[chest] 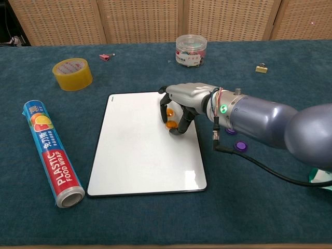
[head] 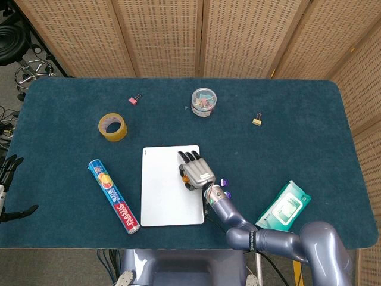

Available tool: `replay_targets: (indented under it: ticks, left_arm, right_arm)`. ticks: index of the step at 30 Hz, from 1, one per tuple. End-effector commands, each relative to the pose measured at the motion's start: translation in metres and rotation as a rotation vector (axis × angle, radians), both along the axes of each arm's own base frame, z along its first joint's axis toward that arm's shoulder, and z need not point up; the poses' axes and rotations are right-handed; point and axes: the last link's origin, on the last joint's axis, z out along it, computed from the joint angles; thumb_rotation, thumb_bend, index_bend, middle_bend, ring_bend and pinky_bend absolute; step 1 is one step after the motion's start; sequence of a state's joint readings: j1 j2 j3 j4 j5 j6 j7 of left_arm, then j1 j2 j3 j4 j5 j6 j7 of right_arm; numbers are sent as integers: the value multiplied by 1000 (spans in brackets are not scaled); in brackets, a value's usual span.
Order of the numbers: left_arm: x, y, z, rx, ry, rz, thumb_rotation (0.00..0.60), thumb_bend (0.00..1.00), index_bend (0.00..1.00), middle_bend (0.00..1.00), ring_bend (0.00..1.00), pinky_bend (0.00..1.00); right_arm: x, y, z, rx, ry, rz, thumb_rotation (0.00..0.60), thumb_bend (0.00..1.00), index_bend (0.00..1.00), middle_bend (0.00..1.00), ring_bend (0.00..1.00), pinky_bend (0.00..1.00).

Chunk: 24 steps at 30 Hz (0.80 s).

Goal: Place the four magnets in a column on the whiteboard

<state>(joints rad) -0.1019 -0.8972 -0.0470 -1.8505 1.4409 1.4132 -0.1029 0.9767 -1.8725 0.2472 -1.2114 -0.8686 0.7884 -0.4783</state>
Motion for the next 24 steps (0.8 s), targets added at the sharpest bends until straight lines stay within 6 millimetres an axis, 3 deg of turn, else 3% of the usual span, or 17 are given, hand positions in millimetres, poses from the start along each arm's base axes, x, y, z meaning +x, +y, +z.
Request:
replay_targets:
  ticks: [1, 18, 24]
  left_arm:
    - [0, 0, 0, 1, 3, -3, 600, 0, 0, 0, 0, 0]
    - [0, -1, 2, 3, 5, -5, 600, 0, 0, 0, 0, 0]
    - [0, 0, 2, 3, 7, -5, 600, 0, 0, 0, 0, 0]
  right_arm:
    - [2, 2, 4, 7, -11, 9, 600, 426, 448, 0, 0, 0]
    - [4, 8, 6, 20, -26, 11, 600, 439, 383, 0, 0, 0]
    - [8, 10, 19, 0, -56, 37, 600, 439, 383, 0, 0, 0]
